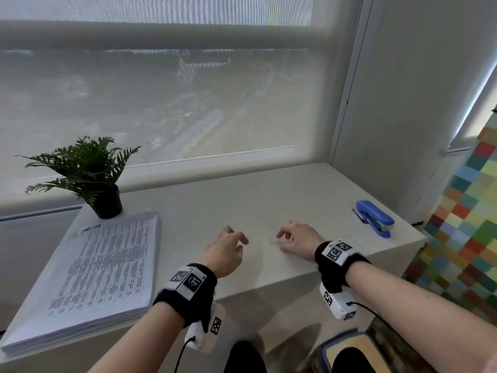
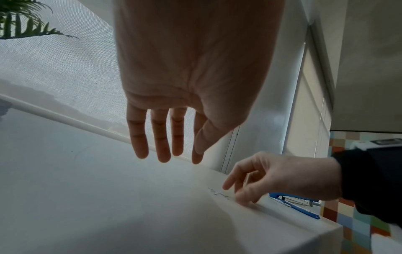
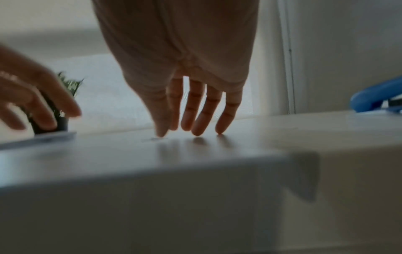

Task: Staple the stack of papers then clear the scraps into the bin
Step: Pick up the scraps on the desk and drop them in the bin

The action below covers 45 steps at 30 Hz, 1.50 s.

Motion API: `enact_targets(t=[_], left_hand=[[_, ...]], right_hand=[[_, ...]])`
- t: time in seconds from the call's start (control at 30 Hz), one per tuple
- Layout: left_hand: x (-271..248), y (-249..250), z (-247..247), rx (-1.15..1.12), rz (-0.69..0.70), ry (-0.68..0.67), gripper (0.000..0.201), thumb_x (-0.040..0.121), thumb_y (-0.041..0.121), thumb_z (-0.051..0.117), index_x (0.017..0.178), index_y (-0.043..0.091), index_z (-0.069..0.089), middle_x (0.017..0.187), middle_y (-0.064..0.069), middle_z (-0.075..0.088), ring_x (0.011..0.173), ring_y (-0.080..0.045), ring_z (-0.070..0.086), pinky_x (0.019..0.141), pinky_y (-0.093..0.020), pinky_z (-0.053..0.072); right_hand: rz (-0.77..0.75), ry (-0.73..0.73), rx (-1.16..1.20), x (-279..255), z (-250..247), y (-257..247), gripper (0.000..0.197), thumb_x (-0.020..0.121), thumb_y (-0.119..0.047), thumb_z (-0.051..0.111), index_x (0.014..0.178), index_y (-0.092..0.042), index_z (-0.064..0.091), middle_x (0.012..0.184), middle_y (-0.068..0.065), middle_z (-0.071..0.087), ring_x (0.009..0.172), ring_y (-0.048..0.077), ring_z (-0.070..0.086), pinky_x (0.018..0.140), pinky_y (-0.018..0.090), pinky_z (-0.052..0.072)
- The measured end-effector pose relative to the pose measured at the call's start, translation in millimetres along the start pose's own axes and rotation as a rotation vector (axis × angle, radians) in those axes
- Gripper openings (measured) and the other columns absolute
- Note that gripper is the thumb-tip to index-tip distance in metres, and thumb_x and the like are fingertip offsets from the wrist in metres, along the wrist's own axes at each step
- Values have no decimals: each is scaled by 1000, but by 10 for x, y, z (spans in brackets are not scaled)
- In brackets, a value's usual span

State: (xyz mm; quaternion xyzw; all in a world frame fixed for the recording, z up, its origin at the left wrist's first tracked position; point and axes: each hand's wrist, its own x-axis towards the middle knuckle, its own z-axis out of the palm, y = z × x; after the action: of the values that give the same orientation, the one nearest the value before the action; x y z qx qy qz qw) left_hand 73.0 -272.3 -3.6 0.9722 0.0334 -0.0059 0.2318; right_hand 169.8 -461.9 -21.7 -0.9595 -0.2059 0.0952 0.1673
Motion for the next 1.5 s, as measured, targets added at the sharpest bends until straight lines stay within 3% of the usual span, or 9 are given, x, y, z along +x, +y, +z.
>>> enact_targets(t=[0.13, 0.23, 0.37, 0.53, 0.67, 0.83, 1.23, 1.37, 1.5], left_hand=[[13, 20, -13, 1, 10, 5, 32, 95, 19, 42, 122, 25, 59, 126, -1, 48, 121, -18, 50, 103, -30, 37], [9, 44, -8, 2, 19, 4, 33, 95, 20, 41, 123, 26, 58, 127, 0, 48, 121, -18, 50, 103, -29, 37], [22, 45, -9, -6, 22, 1, 33, 95, 20, 42, 122, 26, 59, 126, -1, 48, 120, -19, 51, 101, -28, 37], [48, 28, 2, 16, 31, -7, 32, 95, 19, 43, 122, 25, 59, 126, -3, 49, 118, -20, 53, 100, -27, 38], [65, 49, 41, 15, 39, -23, 32, 95, 20, 43, 121, 26, 60, 125, -2, 49, 118, -20, 53, 101, -28, 38], [96, 50, 105, 18, 32, -25, 32, 94, 20, 43, 120, 27, 60, 125, -1, 49, 117, -19, 53, 100, -30, 39], [132, -8, 140, 56, -11, -45, 34, 93, 18, 42, 123, 21, 59, 126, -6, 52, 121, -23, 51, 102, -30, 38], [209, 71, 189, 71, -57, -61, 33, 92, 23, 46, 123, 17, 57, 127, -8, 55, 123, -26, 50, 103, -32, 37], [330, 244, 314, 85, -90, -60, 35, 92, 24, 49, 122, 8, 58, 131, -14, 51, 125, -30, 48, 105, -33, 37]], right_hand=[[-124, -90, -33, 107, -14, 34, 46, 84, -37, 62, 130, -33, 56, 125, 1, 47, 120, 19, 48, 107, 35, 37], [-202, -197, -156, 201, -92, 2, 42, 87, -38, 58, 129, -34, 57, 133, -1, 47, 124, 18, 44, 108, 31, 34], [-232, -139, -89, 253, -121, 34, 33, 82, -31, 68, 114, -24, 70, 102, -2, 54, 87, 11, 51, 80, 17, 36], [-194, 2, 20, 234, -19, 41, 23, 78, -23, 72, 99, -14, 76, 87, -2, 54, 83, 15, 58, 73, 18, 35], [-174, 30, -23, 233, 23, -29, 22, 80, -26, 68, 97, -14, 75, 96, 4, 65, 99, 22, 63, 76, 21, 36], [-122, 59, -106, 259, 90, -159, 21, 86, -21, 59, 100, -11, 71, 113, 9, 66, 111, 26, 58, 92, 30, 43], [-118, 36, -400, 196, 300, -262, 38, 90, 0, 39, 127, 0, 44, 133, 19, 44, 124, 34, 41, 104, 41, 37], [-30, -33, -198, 221, 179, -209, 36, 94, -16, 40, 125, -1, 47, 133, 20, 47, 125, 35, 42, 106, 40, 35], [28, 53, 210, 217, -7, -115, 19, 94, -15, 44, 97, -3, 59, 102, 18, 61, 99, 28, 56, 83, 32, 41]])
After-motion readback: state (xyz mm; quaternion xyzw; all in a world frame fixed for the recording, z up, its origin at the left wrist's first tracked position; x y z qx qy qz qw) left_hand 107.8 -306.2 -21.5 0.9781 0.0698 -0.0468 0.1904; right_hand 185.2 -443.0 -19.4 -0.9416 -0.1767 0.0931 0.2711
